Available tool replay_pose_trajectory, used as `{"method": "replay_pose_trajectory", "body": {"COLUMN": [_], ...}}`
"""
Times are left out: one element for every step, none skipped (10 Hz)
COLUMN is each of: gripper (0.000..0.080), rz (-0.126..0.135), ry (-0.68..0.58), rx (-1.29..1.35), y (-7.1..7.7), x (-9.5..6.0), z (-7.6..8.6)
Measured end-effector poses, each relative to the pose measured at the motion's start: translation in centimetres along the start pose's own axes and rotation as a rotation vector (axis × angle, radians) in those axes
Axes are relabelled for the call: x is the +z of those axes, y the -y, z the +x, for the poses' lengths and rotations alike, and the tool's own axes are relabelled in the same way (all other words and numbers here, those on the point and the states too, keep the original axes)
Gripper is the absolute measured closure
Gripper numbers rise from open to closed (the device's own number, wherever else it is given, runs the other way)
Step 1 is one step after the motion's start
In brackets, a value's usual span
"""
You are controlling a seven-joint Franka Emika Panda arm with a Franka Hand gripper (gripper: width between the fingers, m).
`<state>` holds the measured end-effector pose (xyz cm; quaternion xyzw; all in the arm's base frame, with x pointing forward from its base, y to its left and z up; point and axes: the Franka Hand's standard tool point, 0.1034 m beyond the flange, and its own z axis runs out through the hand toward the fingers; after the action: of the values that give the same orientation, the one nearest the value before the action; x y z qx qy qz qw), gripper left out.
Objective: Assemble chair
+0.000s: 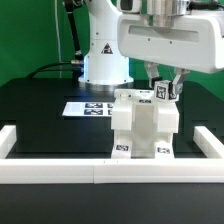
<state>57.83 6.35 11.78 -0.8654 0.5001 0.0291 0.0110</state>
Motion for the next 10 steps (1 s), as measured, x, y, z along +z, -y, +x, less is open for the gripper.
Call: {"method": "replay_pose_trajectory", "body": {"gripper": [0.0511,0.0511,0.0511,0.0445,0.0308,0.0308,0.0187,0.0187,0.0156,0.0151], "rz": [0.001,0.001,0.001,0.000,0.000,0.000,-0.001,-0.001,-0.001,-0.001], "ry": [0.004,0.004,0.004,0.004,0.004,0.002,0.001,0.000,0.000,-0.001], "rx": [0.078,0.112,0.137,0.125,0.088,0.059,-0.031,-0.141,-0.207,-0.272], "y": [0.00,0.03,0.04,0.04,0.04,0.05,0.10,0.11,0.17,0.25], "x": [0.01,0.01,0.01,0.05,0.06,0.04,0.05,0.06,0.07,0.09], "z": [-0.05,-0.11,-0.15,-0.15,-0.15,-0.15,-0.23,-0.28,-0.41,-0.57]}}
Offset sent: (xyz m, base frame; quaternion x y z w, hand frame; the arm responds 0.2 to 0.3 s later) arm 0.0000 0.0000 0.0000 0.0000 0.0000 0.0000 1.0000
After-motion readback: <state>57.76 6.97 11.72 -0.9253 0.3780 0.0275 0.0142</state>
